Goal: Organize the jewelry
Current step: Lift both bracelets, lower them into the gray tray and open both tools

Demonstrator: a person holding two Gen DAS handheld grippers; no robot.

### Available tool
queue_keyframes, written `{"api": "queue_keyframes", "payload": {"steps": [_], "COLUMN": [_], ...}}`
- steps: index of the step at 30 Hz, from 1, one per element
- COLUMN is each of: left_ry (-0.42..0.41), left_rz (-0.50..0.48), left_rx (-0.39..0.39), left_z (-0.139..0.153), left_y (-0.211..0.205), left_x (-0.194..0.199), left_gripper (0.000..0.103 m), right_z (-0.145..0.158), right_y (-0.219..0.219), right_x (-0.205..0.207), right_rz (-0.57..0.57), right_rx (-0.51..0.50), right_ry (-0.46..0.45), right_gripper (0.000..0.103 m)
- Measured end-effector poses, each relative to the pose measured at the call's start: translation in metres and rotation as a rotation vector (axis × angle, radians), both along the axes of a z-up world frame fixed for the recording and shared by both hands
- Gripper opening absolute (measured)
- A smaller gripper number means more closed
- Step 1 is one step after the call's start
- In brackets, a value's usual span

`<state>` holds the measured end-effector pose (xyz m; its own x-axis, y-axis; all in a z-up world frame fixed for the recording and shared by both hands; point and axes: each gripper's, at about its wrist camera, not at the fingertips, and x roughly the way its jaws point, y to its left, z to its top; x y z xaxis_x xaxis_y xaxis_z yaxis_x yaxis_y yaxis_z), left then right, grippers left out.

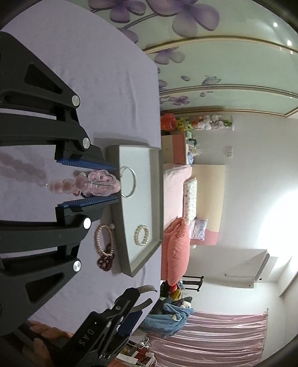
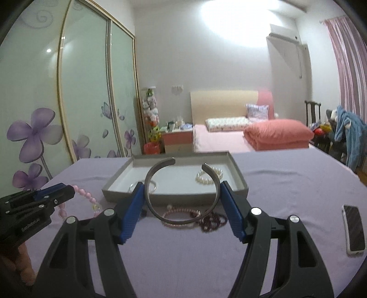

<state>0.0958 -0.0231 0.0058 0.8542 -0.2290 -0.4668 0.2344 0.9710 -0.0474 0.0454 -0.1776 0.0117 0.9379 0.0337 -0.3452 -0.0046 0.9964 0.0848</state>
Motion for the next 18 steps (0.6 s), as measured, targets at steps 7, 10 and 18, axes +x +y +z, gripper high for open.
{"api": "queue_keyframes", "payload": {"steps": [7, 10, 18], "left_ry": [-0.079, -0.102, -0.131], "left_rz": [0.004, 0.016, 0.058], "left_rx": [0.012, 0.013, -0.003], "left_z": [0.019, 0.025, 0.030], "left_y": [-0.011, -0.015, -0.021], "left_x": [0.006, 0.010, 0.029], "left_gripper": [0.024, 0.024, 0.024], "right_z": [0.016, 0.023, 0.033], "right_y": [0.006, 0.006, 0.007], "right_x": [0.002, 0.004, 0.018], "right_rz": [-0.017, -0.029, -0.064], "right_rx": [-0.047, -0.058, -0.085], "right_ry": [-0.085, -0.119, -0.202], "right_gripper": [0.065, 0.065, 0.065]}}
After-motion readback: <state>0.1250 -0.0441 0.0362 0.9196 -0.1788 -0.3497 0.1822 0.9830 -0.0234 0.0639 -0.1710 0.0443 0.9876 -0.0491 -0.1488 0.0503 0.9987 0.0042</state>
